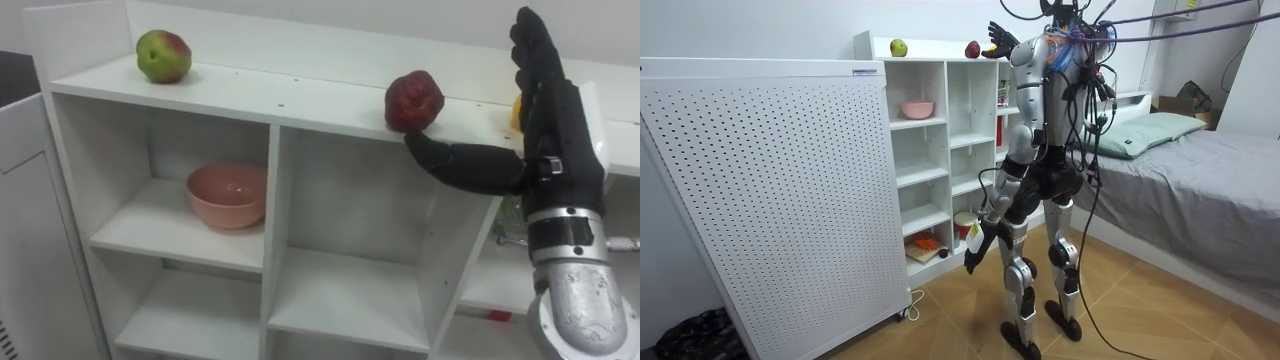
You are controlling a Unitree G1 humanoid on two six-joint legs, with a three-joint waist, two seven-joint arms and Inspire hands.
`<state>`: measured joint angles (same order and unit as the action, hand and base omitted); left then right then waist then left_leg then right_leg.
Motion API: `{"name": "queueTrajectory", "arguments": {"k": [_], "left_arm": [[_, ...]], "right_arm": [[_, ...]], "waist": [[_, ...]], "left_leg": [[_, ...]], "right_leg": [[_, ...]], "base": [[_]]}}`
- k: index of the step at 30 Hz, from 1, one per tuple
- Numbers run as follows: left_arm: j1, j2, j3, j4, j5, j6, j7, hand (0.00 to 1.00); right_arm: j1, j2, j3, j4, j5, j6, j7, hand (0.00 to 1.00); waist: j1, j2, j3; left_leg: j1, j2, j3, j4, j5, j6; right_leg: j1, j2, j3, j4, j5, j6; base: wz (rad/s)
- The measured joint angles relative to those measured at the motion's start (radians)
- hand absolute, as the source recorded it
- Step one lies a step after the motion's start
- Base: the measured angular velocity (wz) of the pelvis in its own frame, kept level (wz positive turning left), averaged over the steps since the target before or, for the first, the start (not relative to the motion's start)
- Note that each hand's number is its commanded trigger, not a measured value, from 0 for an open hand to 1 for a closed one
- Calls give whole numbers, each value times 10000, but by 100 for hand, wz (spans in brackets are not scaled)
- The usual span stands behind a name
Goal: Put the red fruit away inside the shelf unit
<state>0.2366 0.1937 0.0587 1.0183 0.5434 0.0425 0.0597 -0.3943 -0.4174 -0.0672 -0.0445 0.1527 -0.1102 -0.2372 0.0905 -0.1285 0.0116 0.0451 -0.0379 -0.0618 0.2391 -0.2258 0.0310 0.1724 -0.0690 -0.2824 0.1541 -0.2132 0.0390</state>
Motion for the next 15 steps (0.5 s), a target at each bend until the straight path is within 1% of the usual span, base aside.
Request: {"name": "queueTrajectory", "arguments": {"k": [2,3,6,8,10,13,15], "left_arm": [[-6,26,-2,-85,117,9,-15,0],[-4,29,-2,-117,166,10,-16,0],[0,37,-1,-175,212,11,-13,0],[11,46,-2,-174,376,31,27,0],[15,48,-5,-175,440,48,73,0],[-14,60,-2,-176,501,205,178,0],[-23,81,-2,-176,502,229,189,0]], "right_arm": [[-3,-13,0,68,40,13,7,0],[-12,-24,1,97,32,20,12,0],[-422,-94,10,504,36,46,124,0],[-789,-303,44,845,42,69,292,0],[-930,-422,62,991,38,144,379,0],[-1040,-439,73,1373,331,171,545,0],[-1165,-439,79,1702,516,275,695,0]], "waist": [[-14,-4,-3],[-4,-4,-3],[-8,-5,-9],[2,-34,-30],[10,-74,-59],[14,-153,-115],[16,-167,-125]], "left_leg": [[-22,-7,-62,0,0,0],[-25,-7,-65,0,0,-1],[-20,-4,-60,-10,3,-5],[-4,-2,-62,-14,4,-6],[21,-5,-63,-9,6,-6],[43,-5,-68,-7,8,-5],[52,0,-76,-10,8,-4]], "right_leg": [[8,-9,-192,2,0,0],[6,-9,-222,3,0,0],[-2,-7,-223,2,0,0],[7,-3,-221,3,0,0],[7,-4,-218,1,0,0],[16,-7,-214,-11,0,0],[19,-9,-210,-12,0,0]], "base": [[7],[4],[0],[0],[0],[0],[0]]}}
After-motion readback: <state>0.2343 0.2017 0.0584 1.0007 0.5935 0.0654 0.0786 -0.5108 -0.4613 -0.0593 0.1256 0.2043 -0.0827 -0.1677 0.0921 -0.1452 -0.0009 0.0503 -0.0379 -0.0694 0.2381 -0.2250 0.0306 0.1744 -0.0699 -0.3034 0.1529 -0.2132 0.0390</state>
